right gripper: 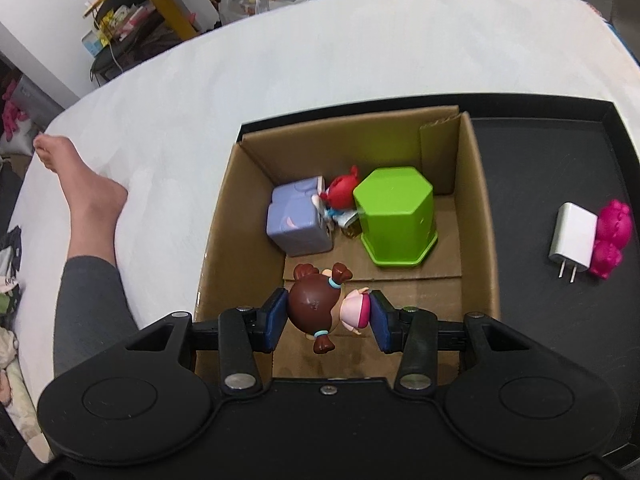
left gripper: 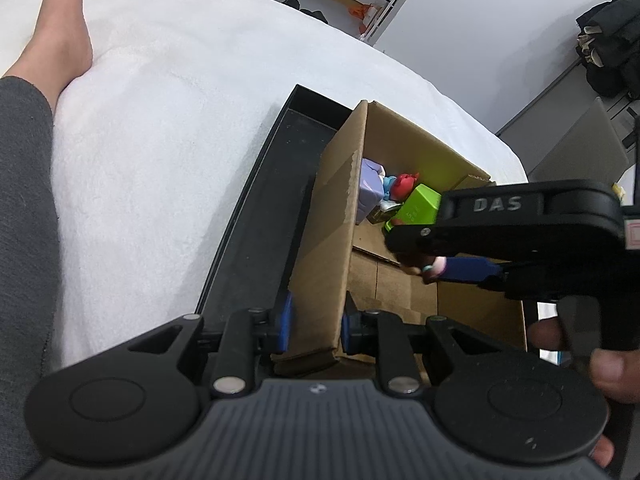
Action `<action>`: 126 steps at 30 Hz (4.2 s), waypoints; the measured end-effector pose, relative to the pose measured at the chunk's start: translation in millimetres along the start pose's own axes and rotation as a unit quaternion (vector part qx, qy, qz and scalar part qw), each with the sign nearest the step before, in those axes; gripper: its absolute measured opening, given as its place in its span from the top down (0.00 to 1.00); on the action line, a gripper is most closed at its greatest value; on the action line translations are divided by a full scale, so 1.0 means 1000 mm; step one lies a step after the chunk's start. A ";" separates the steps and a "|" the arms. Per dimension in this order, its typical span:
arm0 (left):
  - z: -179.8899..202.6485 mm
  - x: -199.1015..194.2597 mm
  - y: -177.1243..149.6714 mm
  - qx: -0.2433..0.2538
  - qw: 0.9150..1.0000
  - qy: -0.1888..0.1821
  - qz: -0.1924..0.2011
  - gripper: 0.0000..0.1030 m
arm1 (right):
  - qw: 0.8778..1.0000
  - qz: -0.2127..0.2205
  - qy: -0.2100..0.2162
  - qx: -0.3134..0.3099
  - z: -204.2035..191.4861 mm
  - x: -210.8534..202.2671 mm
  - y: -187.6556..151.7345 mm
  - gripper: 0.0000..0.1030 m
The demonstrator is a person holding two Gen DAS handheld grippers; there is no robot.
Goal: Organize rigid objects
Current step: 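Lift the doll and lower it into the box, then open the right tool and move it to the white charger plug, then close the right tool on the white charger plug and lift it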
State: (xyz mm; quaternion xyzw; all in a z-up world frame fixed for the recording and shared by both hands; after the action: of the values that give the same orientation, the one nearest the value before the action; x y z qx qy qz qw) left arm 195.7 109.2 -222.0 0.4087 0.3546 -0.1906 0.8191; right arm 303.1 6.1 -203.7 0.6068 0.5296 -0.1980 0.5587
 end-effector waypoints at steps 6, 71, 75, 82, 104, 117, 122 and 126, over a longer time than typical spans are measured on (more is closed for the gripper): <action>0.000 0.000 -0.001 0.000 1.000 0.001 0.000 0.80 | 1.000 -0.013 0.000 -0.005 -0.002 0.012 -0.004 0.58; -0.002 0.004 0.000 0.005 1.000 0.016 0.005 0.80 | 0.989 0.070 -0.059 0.115 0.155 -0.054 0.014 0.36; -0.001 0.004 0.000 0.004 1.000 0.015 0.004 0.80 | 0.988 0.064 -0.054 0.129 0.161 -0.041 0.011 0.44; 0.000 0.004 0.000 0.004 1.000 0.014 0.004 0.80 | 0.988 0.061 -0.055 0.134 0.169 -0.020 0.021 0.45; -0.001 0.005 0.000 -0.001 1.000 0.010 0.002 0.80 | 0.983 0.004 -0.142 0.118 0.182 0.031 0.016 0.60; 0.000 0.005 -0.001 0.001 1.000 0.016 0.003 0.80 | 0.989 0.013 -0.127 0.070 0.161 0.012 0.018 0.64; 0.000 0.005 -0.002 0.002 1.000 0.018 0.004 0.80 | 0.992 0.025 -0.112 0.058 0.148 -0.006 0.022 0.65; 0.000 0.005 -0.002 0.003 1.000 0.019 0.004 0.80 | 0.993 0.035 -0.105 0.048 0.140 -0.018 0.027 0.65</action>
State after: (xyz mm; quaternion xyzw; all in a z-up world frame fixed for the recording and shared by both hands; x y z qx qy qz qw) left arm 198.2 107.6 -226.3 0.4161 0.3674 -0.1802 0.8120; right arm 368.5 -120.5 -217.6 0.6271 0.4364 -0.2662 0.5878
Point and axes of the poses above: each gripper's, at about its wrist camera, not at the fingertips, and x roughly the way its jaws point, z to its right, y to its top, the point moved 9 cm from there along x, roughly the way its jaws point, and after that the axes turned 7 degrees about z, right-handed, at the moved point
